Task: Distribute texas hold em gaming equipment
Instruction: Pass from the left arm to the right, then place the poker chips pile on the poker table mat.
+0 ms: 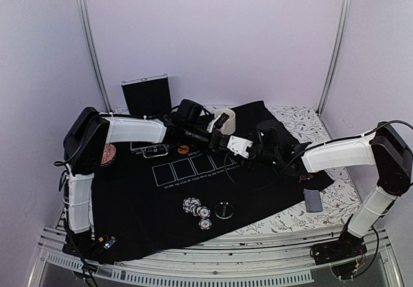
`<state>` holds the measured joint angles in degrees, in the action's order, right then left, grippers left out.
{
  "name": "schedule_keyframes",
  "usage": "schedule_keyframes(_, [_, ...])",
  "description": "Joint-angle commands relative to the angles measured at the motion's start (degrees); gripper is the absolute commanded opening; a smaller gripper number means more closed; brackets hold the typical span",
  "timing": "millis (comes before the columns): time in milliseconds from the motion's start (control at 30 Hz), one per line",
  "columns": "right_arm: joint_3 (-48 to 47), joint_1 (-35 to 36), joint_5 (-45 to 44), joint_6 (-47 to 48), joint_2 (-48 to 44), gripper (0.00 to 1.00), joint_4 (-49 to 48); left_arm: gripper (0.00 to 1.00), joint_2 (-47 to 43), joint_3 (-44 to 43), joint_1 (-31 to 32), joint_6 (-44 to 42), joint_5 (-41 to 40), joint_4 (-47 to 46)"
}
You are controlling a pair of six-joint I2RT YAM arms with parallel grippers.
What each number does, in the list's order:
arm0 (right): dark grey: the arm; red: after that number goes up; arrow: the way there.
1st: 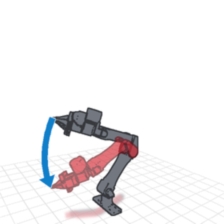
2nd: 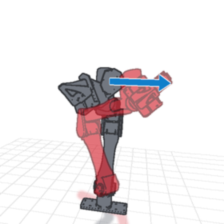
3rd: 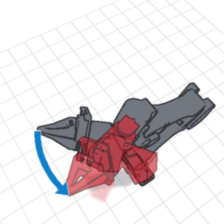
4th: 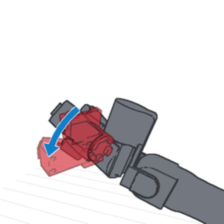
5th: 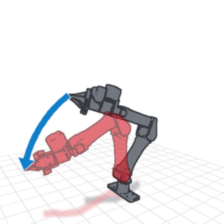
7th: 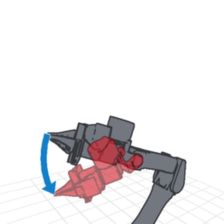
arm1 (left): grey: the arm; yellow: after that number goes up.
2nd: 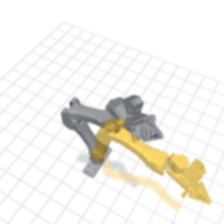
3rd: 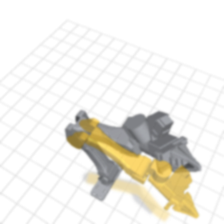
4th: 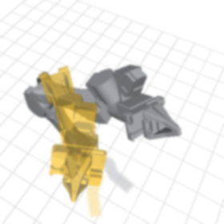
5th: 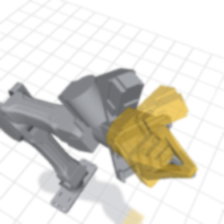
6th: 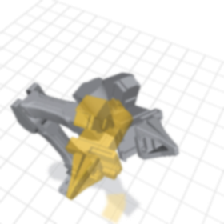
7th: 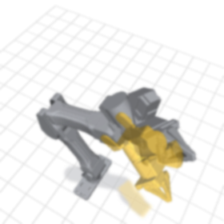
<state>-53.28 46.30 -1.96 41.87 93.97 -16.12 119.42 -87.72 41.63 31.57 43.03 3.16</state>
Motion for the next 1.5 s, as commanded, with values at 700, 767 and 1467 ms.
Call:
schedule_keyframes(700, [4.19,-7.57,1.98,-4.89,8.69,0.02,10.12,0.49,17.34,-4.23,0.79,-0.62,0.06,-1.49])
schedule_keyframes(767, [4.22,-8.08,2.04,-4.87,8.08,0.02,11.41,0.51,15.99,-3.42,0.3,-0.52,0.04,-1.77])
schedule_keyframes(1467, [-14.6,-21.96,-2.96,-15.53,10.34,0.02,22.37,0.55,-12.24,5.45,-7.75,-12.91,-11.69,8.58])
